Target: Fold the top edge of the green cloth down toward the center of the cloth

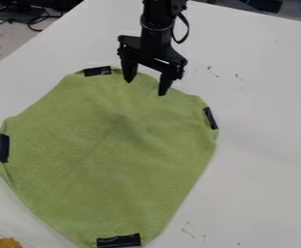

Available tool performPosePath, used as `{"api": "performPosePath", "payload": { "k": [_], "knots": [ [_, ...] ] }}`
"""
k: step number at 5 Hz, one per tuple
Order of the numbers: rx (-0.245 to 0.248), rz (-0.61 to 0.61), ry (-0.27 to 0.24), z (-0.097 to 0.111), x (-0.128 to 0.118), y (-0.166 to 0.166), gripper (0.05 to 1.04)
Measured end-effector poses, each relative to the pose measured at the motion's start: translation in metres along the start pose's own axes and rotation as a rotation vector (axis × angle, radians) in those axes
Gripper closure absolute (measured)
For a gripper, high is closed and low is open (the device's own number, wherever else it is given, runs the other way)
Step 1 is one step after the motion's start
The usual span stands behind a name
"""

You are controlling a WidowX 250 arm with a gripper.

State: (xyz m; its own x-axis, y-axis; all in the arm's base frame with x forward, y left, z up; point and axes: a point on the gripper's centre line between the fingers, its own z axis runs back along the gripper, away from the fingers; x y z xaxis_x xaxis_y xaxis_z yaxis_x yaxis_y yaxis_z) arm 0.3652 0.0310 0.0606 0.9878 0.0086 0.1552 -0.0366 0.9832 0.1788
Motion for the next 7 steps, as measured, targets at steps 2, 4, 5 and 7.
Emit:
{"api": "performPosePath", "payload": {
  "k": [2, 4, 5, 7],
  "knots": [
    [-0.018, -0.029, -0.022, -0.026, 0.018, 0.042, 0.085],
    [-0.026, -0.061, -0.036, -0.043, 0.034, 0.077, 0.085],
    [-0.03, -0.075, -0.029, -0.053, 0.041, 0.09, 0.085],
    [-0.04, -0.106, -0.031, -0.064, 0.057, 0.098, 0.085]
  ]
}}
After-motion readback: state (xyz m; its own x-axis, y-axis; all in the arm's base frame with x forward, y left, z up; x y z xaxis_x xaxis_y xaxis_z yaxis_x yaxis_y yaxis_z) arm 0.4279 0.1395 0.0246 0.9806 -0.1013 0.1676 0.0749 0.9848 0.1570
